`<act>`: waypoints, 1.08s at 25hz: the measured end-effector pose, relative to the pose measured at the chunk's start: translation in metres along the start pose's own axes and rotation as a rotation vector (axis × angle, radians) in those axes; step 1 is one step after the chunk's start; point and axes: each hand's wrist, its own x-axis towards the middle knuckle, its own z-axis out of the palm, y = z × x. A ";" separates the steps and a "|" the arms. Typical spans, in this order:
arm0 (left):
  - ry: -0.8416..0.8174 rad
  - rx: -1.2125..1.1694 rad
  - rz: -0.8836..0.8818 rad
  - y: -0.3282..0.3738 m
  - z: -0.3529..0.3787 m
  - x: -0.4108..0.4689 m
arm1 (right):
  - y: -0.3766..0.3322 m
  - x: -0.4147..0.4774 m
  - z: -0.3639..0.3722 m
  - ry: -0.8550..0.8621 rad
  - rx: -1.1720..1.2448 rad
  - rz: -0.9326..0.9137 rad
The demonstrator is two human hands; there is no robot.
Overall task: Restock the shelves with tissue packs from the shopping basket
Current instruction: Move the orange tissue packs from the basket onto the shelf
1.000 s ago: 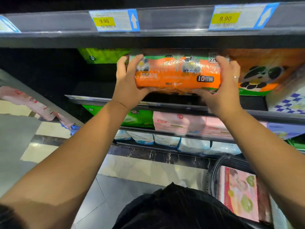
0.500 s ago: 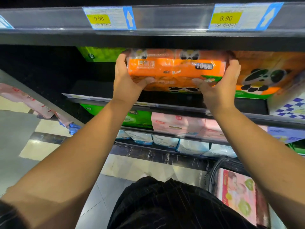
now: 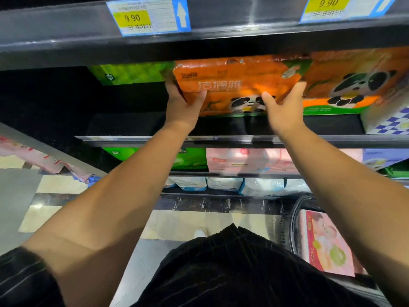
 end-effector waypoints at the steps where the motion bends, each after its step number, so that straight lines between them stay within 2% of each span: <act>1: 0.021 -0.012 -0.005 0.001 0.002 0.004 | -0.001 0.002 0.003 0.026 -0.021 0.016; 5: 0.082 0.000 0.051 0.008 0.005 0.012 | -0.002 0.016 0.008 0.056 -0.107 0.084; 8: 0.017 0.114 0.098 0.008 0.004 0.027 | -0.003 0.034 0.005 -0.058 -0.305 0.153; 10: -0.031 0.169 0.110 0.005 0.003 0.037 | -0.007 0.038 0.003 -0.090 -0.326 0.182; 13: -0.085 0.188 0.065 -0.002 0.002 0.037 | -0.008 0.015 0.008 0.069 -0.242 0.100; 15: -0.107 0.105 0.046 -0.009 0.003 0.031 | 0.002 -0.009 0.014 0.135 -0.285 -0.041; 20: -0.189 0.069 -0.024 -0.018 0.017 0.017 | 0.018 -0.005 0.030 -0.389 -0.485 -0.152; 24: -0.226 0.104 -0.016 -0.011 0.020 0.026 | 0.008 0.016 0.027 -0.457 -0.772 -0.133; 27: -0.274 0.157 -0.041 -0.010 0.023 0.036 | 0.009 0.026 0.025 -0.479 -0.830 -0.106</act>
